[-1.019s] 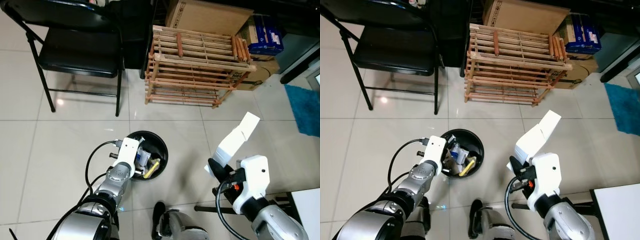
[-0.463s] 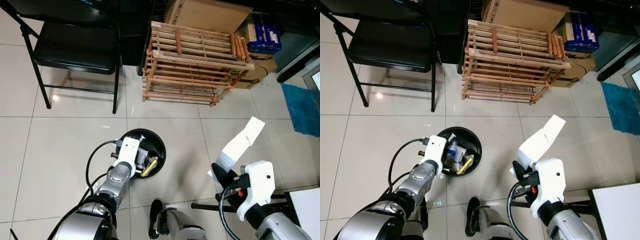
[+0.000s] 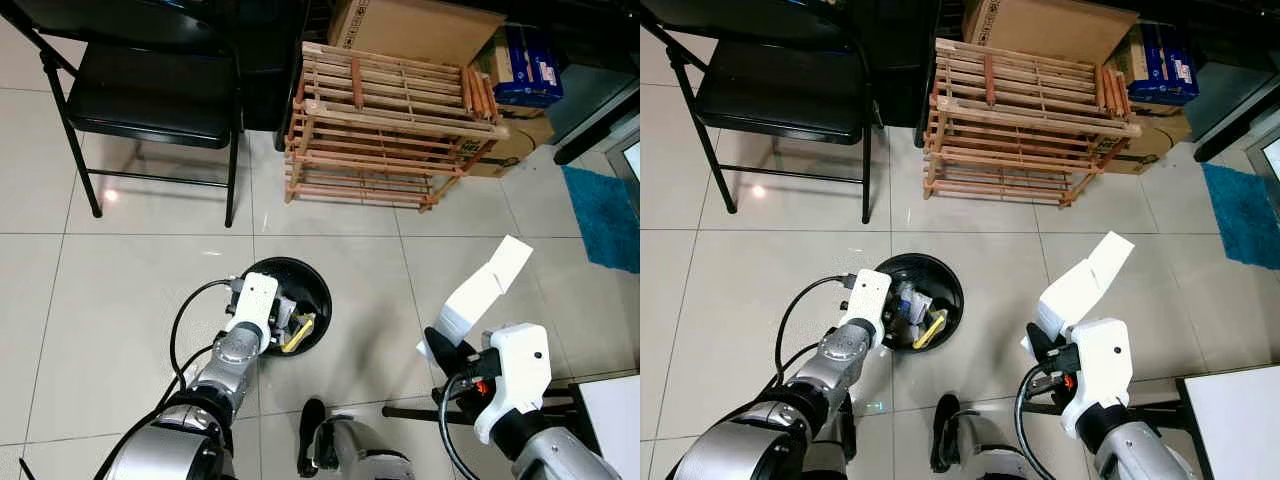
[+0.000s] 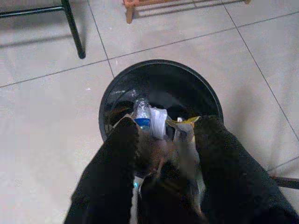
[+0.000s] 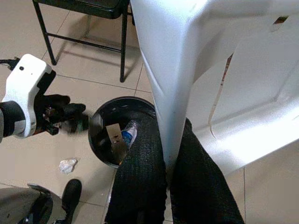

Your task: Picking trash to rubbish bin

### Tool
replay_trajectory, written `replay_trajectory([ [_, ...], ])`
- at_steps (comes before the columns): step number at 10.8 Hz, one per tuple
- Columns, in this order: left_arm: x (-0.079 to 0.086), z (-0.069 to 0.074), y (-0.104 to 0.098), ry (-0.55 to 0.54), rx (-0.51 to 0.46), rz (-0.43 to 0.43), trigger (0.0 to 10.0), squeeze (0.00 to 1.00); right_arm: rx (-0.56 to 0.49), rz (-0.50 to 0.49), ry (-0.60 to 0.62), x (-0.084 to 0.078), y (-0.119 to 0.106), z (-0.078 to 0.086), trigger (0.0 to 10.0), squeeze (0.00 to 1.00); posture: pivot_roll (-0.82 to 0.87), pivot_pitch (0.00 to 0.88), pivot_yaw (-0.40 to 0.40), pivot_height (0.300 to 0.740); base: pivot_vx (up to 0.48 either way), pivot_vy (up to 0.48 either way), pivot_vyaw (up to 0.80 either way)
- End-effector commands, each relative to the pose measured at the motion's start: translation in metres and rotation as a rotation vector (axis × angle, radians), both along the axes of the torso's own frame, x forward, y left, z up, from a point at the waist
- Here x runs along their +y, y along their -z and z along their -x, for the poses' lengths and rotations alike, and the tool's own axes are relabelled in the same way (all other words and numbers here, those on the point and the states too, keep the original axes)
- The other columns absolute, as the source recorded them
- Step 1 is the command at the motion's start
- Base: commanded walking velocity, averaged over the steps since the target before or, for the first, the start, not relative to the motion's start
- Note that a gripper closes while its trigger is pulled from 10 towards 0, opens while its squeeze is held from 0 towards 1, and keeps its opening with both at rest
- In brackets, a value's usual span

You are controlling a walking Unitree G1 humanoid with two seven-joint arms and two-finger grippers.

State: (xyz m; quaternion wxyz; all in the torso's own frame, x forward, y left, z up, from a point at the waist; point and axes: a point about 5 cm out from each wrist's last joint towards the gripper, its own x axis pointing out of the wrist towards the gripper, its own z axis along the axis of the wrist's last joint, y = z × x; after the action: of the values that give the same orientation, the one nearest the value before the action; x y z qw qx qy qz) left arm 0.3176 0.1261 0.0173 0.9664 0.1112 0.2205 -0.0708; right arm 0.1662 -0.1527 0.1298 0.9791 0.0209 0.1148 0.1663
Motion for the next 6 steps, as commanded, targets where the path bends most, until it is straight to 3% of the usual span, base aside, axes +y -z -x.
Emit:
replay_trajectory([
  [1, -0.0057, 0.0063, 0.0072, 0.010, 0.029, 0.000, 10.0, 1.00, 0.004, 0.013, 0.015, -0.0038, -0.0005, 0.0021, 10.0, 0.00, -0.04, 0.338, -0.248, 0.740, 0.000, 0.000, 0.00],
  [6, -0.0027, 0.0050, 0.0054, 0.003, 0.004, -0.041, 10.0, 1.00, 0.007, 0.009, 0.014, -0.0021, 0.0011, 0.0023, 10.0, 0.00, -0.04, 0.333, -0.249, 0.740, 0.000, 0.000, 0.00],
])
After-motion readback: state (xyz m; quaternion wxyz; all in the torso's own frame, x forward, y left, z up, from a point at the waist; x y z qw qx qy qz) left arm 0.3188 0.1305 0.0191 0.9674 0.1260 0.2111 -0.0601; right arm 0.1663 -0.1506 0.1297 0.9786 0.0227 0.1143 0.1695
